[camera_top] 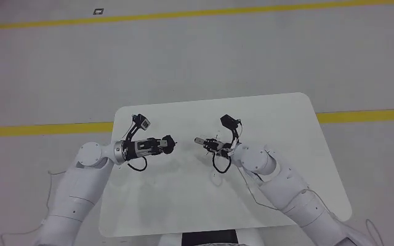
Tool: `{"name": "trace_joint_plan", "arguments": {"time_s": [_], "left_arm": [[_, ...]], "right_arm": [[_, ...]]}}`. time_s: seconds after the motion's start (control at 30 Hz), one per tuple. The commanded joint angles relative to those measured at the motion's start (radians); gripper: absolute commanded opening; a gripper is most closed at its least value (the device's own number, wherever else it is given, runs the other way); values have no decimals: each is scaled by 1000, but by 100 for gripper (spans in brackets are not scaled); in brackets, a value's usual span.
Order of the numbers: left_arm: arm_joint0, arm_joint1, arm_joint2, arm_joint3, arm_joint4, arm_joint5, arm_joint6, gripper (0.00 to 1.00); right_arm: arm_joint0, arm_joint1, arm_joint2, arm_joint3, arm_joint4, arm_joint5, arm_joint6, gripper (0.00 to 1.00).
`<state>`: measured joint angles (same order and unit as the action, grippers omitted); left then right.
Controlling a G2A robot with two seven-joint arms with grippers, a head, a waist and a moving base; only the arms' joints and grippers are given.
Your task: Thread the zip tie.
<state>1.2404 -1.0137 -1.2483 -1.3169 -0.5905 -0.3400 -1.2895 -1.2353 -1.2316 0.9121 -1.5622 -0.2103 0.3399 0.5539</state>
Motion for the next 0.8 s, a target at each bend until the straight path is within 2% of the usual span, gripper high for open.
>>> {"name": "trace_joint_plan", "arguments": {"time_s": [0.0,0.33,0.47,0.63,0.77], "left_arm": [[0,0,0,0,0,0,0,0],[0,0,0,0,0,0,0,0],[0,0,0,0,0,0,0,0],[0,0,0,0,0,0,0,0],[0,0,0,0,0,0,0,0]], "right_arm": [[4,-8,1,9,-16,0,-31,100],[2,-8,0,8,-20,-4,-39,100],[6,-12,-22,10,-99,0,-53,100],[29,-30,-38,42,-175,0,-28,100],[40,-55,-32,82,-229,0,1,100]]}}
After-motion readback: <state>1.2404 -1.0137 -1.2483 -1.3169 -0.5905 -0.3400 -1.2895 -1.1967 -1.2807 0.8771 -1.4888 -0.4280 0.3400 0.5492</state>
